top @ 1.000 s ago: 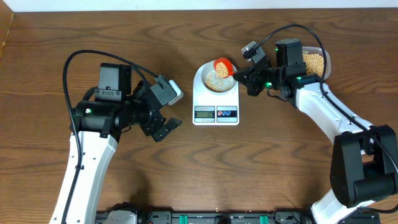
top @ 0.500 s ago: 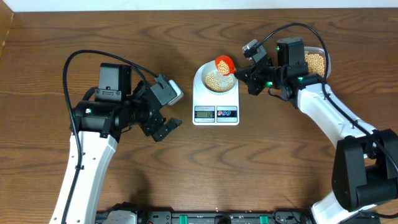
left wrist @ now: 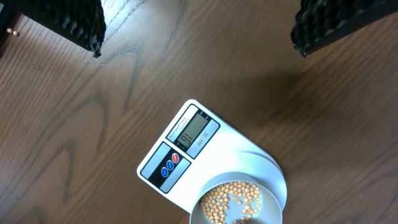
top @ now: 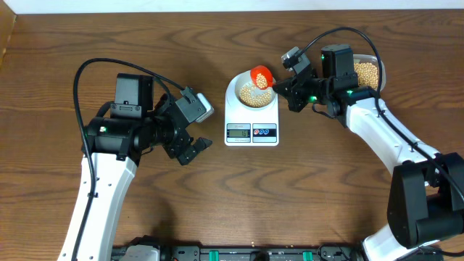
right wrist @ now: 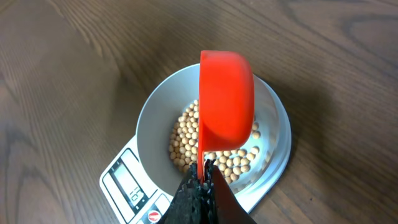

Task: Scoop item into bowl and weigh 50g on scale
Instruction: 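Hold the red scoop tilted over the white bowl, shaking out beans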

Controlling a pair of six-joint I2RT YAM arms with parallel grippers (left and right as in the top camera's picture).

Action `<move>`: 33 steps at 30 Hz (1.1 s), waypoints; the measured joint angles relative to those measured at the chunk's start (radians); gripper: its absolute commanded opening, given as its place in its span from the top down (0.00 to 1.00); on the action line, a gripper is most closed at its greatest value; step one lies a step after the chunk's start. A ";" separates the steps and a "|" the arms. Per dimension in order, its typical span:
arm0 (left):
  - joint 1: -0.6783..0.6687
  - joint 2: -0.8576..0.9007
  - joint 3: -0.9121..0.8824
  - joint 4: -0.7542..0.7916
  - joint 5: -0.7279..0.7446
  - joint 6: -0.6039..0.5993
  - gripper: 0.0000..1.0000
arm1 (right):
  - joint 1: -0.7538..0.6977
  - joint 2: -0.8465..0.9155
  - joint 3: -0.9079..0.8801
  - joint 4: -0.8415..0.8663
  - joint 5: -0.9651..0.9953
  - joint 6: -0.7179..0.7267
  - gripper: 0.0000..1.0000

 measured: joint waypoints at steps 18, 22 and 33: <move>0.000 0.000 0.000 0.000 0.000 0.000 0.02 | 0.000 -0.011 0.000 0.003 0.038 -0.005 0.99; 0.000 0.000 0.000 0.000 0.000 0.000 0.02 | 0.000 -0.013 0.000 0.005 0.041 -0.008 0.99; 0.000 0.000 0.000 0.000 0.000 0.000 0.02 | 0.009 -0.033 0.000 -0.005 0.086 -0.032 0.99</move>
